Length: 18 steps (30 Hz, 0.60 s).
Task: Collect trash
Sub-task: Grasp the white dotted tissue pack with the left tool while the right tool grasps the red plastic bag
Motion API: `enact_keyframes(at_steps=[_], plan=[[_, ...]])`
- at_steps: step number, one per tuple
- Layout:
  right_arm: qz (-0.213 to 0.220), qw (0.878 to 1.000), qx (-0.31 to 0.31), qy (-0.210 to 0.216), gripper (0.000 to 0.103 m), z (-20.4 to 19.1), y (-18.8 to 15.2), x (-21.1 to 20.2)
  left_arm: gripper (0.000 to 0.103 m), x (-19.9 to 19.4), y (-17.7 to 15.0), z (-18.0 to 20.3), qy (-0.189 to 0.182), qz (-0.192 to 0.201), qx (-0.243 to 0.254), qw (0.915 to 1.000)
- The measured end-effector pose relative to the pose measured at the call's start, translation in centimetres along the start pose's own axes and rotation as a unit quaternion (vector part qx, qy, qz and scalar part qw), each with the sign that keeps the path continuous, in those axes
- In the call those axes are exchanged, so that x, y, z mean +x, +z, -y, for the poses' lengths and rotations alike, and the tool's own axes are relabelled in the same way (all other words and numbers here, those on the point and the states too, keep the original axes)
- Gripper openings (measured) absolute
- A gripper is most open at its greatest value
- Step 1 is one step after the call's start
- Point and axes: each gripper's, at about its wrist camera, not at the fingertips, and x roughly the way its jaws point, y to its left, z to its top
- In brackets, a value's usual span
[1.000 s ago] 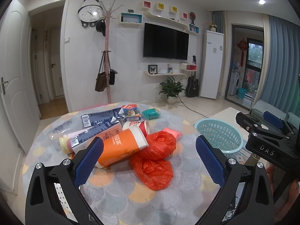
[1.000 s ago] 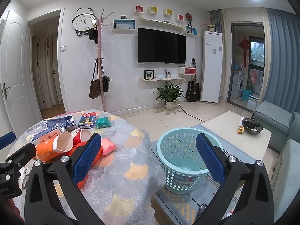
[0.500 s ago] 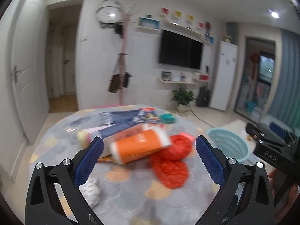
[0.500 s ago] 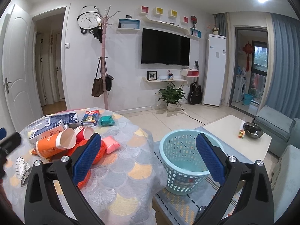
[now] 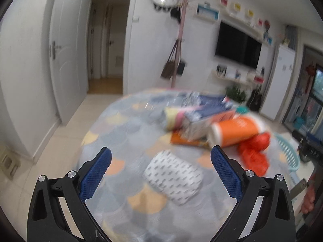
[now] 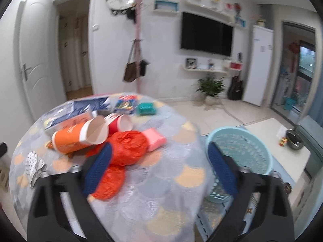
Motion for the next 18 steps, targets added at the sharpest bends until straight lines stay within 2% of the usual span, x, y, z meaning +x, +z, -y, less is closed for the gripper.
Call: enact_keyframes(at_steps=[3,7,13,16,18], plan=[[-0.027,0.999,-0.004,0.032,0.063,-0.8,0.0,2.0,0.094,2.0,-1.0,-0.4,0.004,-0.051,0.007,0.9987],[-0.057,0.997,-0.005,0.049,0.061,-1.4,-0.4,4.1,0.093,4.3,-2.1,0.1,-0.023,-0.1,0.01,0.9946],[-0.086,0.994,-0.03,0.056,0.061,-2.9,-0.6,5.7,0.094,6.1,-3.1,2.6,-0.024,-0.128,0.055,0.9899],[-0.104,0.991,-0.03,0.073,0.061,-3.3,-0.5,6.7,0.094,6.7,-3.7,3.2,-0.018,-0.141,0.068,0.9875],[-0.114,0.99,-0.03,0.078,0.066,-3.4,-0.4,7.2,0.092,7.0,-4.1,3.4,-0.005,-0.146,0.081,0.986]])
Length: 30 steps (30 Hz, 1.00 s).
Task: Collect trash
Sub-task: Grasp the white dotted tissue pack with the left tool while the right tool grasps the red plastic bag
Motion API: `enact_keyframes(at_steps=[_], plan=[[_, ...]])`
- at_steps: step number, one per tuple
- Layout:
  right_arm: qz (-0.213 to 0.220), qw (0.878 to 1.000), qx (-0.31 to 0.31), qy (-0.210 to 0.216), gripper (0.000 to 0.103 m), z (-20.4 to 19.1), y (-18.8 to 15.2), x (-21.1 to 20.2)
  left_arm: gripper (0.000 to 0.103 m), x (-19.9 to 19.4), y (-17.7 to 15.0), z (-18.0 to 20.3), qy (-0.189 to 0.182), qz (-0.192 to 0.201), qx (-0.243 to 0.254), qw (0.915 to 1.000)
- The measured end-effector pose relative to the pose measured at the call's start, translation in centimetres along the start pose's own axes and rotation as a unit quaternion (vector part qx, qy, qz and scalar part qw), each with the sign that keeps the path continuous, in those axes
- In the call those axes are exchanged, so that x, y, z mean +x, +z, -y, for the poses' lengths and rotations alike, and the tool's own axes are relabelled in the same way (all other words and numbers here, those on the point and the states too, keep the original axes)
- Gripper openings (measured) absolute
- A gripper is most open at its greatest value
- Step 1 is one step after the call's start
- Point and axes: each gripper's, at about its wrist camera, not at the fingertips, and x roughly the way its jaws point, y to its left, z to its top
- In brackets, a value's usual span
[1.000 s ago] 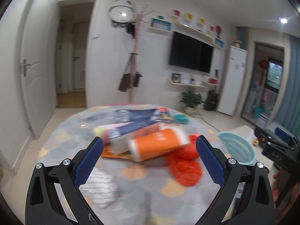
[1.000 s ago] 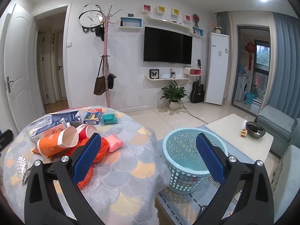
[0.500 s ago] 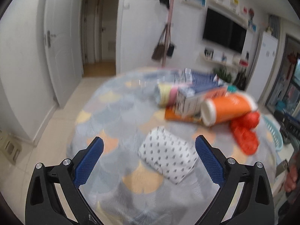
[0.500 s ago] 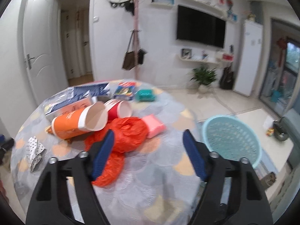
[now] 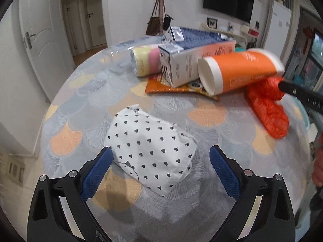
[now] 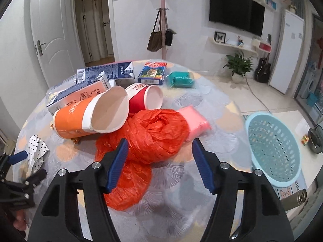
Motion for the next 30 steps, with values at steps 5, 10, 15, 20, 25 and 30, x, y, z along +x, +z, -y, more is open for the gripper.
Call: enact_keyframes(at_steps=[5,10,15,20,25,30], plan=[[-0.02,1.0,-0.006,0.015,0.07,-0.7,0.7,1.5,0.079,-0.2,-0.2,-0.5,0.009,0.002,0.0,1.0],[-0.038,0.999,-0.014,0.016,0.071,-1.4,0.8,2.9,0.066,-0.6,0.0,-0.9,0.011,0.009,-0.01,0.9999],[-0.05,0.998,-0.005,0.024,0.062,-1.0,0.7,3.3,0.048,-1.1,-0.2,-0.6,0.017,0.021,-0.003,0.9996],[-0.038,0.998,0.016,0.036,0.04,-0.1,0.6,2.9,0.031,-1.8,0.0,0.2,0.008,0.04,-0.003,0.9991],[-0.012,0.998,0.032,0.043,0.031,0.9,0.2,1.4,0.019,-2.9,0.6,1.0,0.002,0.057,-0.007,0.9983],[0.014,0.999,0.036,0.029,0.028,1.9,-0.2,-0.8,0.014,-3.6,1.3,1.3,-0.006,0.072,-0.01,0.9973]])
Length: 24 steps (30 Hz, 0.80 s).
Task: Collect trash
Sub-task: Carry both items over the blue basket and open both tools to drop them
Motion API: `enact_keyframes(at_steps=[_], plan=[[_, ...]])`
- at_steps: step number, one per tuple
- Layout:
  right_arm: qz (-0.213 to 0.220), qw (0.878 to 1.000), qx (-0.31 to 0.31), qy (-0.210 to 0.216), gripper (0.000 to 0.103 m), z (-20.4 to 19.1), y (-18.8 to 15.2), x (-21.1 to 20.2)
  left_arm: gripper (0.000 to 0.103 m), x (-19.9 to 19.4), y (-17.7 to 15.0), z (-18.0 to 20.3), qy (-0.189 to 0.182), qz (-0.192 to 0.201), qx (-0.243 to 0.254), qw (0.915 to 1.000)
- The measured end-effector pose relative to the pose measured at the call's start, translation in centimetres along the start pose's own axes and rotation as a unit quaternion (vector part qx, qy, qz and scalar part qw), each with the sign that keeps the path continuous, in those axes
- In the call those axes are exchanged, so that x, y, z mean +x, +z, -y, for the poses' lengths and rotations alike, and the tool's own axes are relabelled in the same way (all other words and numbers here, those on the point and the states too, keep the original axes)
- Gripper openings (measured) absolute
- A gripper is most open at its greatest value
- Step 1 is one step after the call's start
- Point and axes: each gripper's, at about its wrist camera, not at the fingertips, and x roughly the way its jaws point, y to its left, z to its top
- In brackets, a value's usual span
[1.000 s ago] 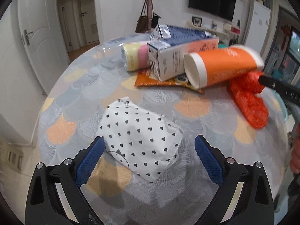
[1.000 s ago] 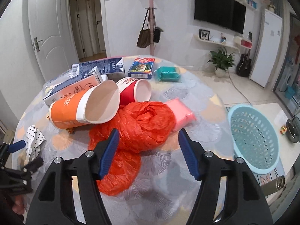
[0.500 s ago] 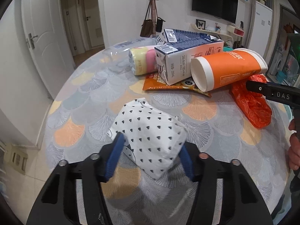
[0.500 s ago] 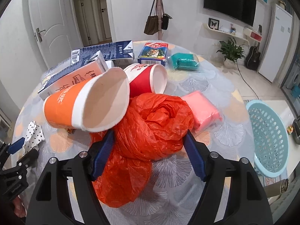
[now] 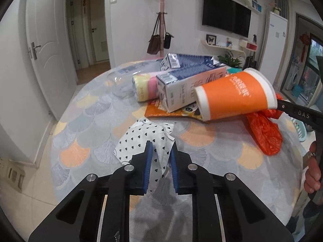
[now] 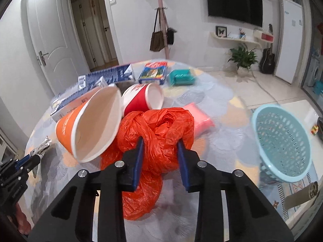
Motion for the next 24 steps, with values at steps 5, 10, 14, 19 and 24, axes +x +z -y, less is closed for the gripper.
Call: enact_keyframes(at_steps=[5,10,14,19,24], plan=[[0.031,0.999,-0.001,-0.021,0.028,1.0,0.3,-2.4,0.01,-1.0,0.5,0.8,-0.014,0.021,0.004,0.9997],[0.052,0.998,0.012,-0.025,0.027,2.5,0.5,-4.3,0.007,-2.3,1.4,2.0,-0.026,0.044,0.019,0.9985],[0.072,0.997,0.023,-0.031,0.027,3.6,0.7,-6.0,0.007,-3.5,2.1,2.9,-0.04,0.065,0.028,0.9967],[0.086,0.995,0.034,-0.044,0.027,5.2,0.8,-7.5,0.007,-4.3,3.0,4.5,-0.062,0.082,0.045,0.9937],[0.105,0.991,0.054,-0.064,0.027,7.4,0.9,-9.0,0.007,-4.9,4.4,7.4,-0.086,0.104,0.074,0.9881]])
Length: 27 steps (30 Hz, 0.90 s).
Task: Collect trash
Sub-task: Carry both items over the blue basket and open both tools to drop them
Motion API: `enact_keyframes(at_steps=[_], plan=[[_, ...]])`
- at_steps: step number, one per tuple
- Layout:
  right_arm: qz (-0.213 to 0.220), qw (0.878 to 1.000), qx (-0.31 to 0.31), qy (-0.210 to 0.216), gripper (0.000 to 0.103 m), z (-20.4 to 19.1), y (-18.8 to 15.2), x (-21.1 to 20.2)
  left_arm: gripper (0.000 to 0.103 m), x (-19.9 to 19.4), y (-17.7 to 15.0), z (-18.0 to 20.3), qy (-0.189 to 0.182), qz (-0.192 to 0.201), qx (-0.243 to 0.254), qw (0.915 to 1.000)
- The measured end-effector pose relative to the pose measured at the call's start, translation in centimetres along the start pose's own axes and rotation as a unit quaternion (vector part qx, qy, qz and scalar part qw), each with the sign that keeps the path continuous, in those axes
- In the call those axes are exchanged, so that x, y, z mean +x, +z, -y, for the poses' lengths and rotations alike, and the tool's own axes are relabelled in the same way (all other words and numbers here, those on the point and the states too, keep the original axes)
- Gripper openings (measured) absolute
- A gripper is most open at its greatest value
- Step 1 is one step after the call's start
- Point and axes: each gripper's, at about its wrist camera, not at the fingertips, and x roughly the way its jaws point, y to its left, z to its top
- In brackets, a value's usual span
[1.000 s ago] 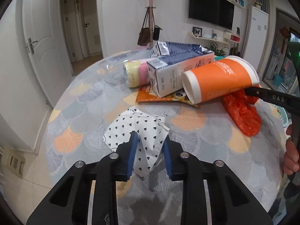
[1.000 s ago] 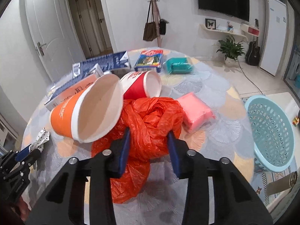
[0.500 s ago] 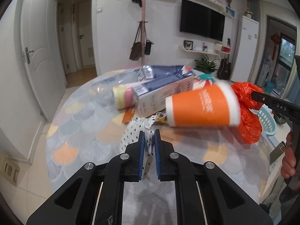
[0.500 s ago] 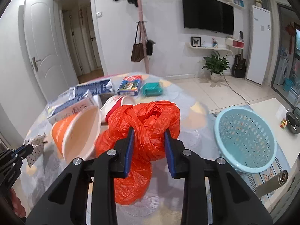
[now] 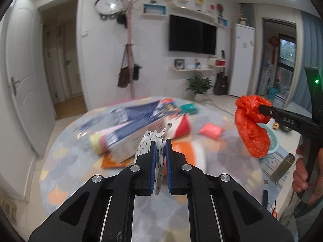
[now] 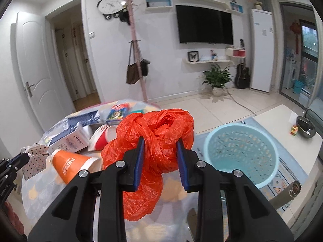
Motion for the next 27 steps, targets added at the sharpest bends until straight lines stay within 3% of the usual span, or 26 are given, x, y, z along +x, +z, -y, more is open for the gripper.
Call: enact_keyframes(at_steps=[6,14,21,27], plan=[[0.022,0.999,0.031,-0.038,0.027,4.4,0.7,-1.5,0.007,1.0,3.2,5.2,-0.043,0.024,0.046,0.9978],[0.034,0.99,0.07,-0.118,0.027,11.3,0.6,-2.0,0.007,4.3,6.3,13.8,-0.128,0.035,0.101,0.986],[0.022,0.975,0.099,-0.197,0.027,16.5,0.0,-0.3,0.007,9.7,7.2,19.7,-0.204,-0.012,0.104,0.9733],[-0.019,0.965,0.117,-0.233,0.027,19.7,-1.5,3.3,0.007,16.4,6.2,23.5,-0.256,-0.091,0.095,0.9576]])
